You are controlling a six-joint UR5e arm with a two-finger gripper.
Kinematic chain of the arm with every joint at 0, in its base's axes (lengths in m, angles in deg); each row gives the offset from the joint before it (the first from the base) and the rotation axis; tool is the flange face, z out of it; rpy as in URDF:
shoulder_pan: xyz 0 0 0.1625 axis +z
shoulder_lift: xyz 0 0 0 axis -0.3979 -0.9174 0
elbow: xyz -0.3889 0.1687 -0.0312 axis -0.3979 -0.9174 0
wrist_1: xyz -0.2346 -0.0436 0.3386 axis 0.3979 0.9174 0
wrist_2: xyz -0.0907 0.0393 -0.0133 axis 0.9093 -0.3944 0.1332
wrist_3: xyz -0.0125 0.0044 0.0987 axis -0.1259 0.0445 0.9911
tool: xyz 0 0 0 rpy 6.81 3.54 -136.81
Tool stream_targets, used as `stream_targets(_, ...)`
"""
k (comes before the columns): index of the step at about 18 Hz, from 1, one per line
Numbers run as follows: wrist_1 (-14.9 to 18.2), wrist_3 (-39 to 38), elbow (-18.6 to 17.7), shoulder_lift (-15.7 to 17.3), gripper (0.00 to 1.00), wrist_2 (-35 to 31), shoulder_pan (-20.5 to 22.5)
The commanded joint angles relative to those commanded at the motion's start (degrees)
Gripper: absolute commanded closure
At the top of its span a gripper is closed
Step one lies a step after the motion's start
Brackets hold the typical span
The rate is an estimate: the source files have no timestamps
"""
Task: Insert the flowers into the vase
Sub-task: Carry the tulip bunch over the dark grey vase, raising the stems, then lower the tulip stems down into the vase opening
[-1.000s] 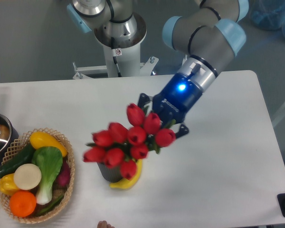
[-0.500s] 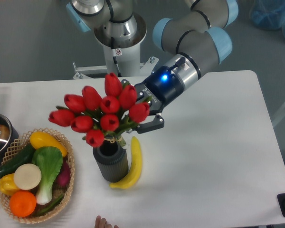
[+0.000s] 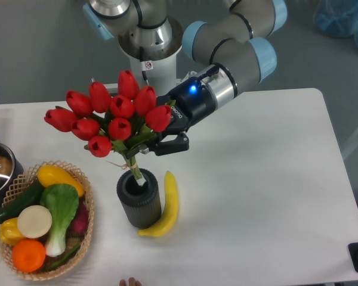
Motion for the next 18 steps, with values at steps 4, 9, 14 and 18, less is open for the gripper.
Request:
stream_targets(4, -0.1, 0.6, -0.5, -0.3, 0.6, -0.1, -0.2)
stream_targets(9, 0.0, 1.9, -2.2, -0.5, 0.6, -0.1, -0.1)
stream_targets(14, 0.0, 2.9, -4.2, -1.1, 0.6, -0.2, 0.1)
stream_targets(18, 0.0, 4.4, -5.6, -2.0, 0.6, -0.2, 0.2)
